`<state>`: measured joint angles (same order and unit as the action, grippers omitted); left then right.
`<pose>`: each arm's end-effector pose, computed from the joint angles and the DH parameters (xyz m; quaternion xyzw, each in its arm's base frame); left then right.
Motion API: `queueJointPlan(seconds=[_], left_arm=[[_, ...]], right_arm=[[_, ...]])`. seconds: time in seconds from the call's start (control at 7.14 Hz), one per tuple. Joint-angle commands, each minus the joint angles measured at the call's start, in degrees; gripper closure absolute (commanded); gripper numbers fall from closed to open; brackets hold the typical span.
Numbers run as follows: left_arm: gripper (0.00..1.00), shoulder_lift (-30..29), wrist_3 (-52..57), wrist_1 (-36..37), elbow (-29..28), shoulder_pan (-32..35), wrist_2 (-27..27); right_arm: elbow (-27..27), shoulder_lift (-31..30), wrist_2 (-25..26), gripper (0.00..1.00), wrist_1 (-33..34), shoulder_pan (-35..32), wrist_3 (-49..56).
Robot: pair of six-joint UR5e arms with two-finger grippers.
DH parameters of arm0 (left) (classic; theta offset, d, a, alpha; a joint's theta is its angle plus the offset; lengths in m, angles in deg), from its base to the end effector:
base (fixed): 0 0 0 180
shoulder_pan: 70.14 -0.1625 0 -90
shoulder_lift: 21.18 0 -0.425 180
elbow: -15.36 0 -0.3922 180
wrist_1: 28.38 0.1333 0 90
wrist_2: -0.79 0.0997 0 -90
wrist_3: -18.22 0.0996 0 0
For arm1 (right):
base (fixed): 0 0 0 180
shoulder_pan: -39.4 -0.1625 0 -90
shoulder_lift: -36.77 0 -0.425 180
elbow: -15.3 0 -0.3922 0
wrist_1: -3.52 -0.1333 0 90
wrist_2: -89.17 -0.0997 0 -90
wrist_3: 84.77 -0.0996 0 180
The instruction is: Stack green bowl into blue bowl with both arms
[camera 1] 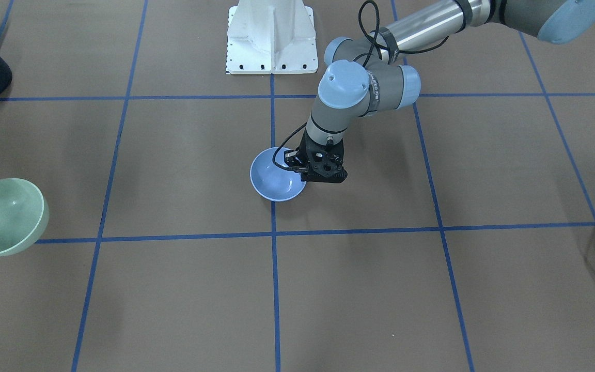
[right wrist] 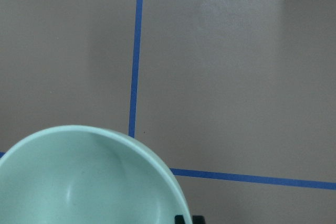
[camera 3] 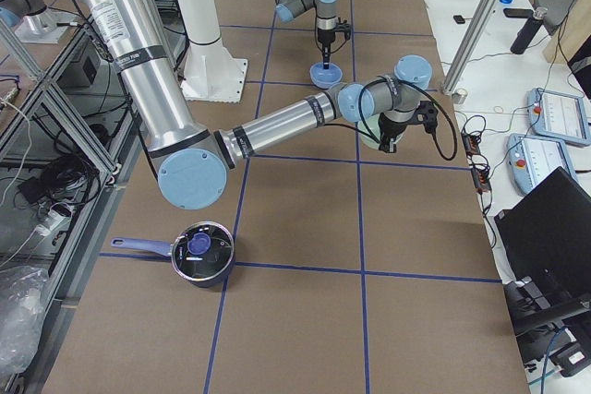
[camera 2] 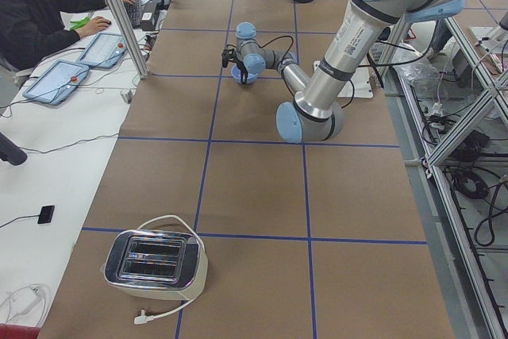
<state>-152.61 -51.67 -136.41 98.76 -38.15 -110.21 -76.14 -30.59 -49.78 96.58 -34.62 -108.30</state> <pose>0.5738 -0.4735 0.2338 0.0456 0.4649 -0.0104 0.8842 -0.1198 -0.6296 0.4200 0.0186 -0.4395 -0.0165 0.8979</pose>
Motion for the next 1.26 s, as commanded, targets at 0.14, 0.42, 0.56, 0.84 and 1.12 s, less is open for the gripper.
queueJointPlan(seconds=[0.14, 0.42, 0.56, 0.84, 1.12], left_arm=[[0.99, 0.0, 0.2, -2.5, -0.3, -0.3, 0.3], [0.02, 0.5, 0.1, -4.6, 0.2, -0.1, 0.1], [0.02, 0.6, 0.4, -4.6, 1.1, 0.2, -0.2], [0.02, 4.0, 2.7, -4.0, 4.6, 5.3, -4.8], [0.02, 12.1, 15.0, -4.0, 8.7, 16.1, -14.8]], right_arm=[[0.0, 0.0, 0.0, 1.00, 0.0, 0.0, -0.1], [0.0, 0.4, -0.4, 1.00, 0.0, 0.1, -0.8], [-0.2, 2.0, -0.6, 1.00, 0.0, 0.1, -3.3], [-2.6, 4.9, -0.6, 1.00, -0.1, 3.2, -12.7], [-7.6, 6.5, 2.8, 1.00, -0.5, 11.5, -26.7]])
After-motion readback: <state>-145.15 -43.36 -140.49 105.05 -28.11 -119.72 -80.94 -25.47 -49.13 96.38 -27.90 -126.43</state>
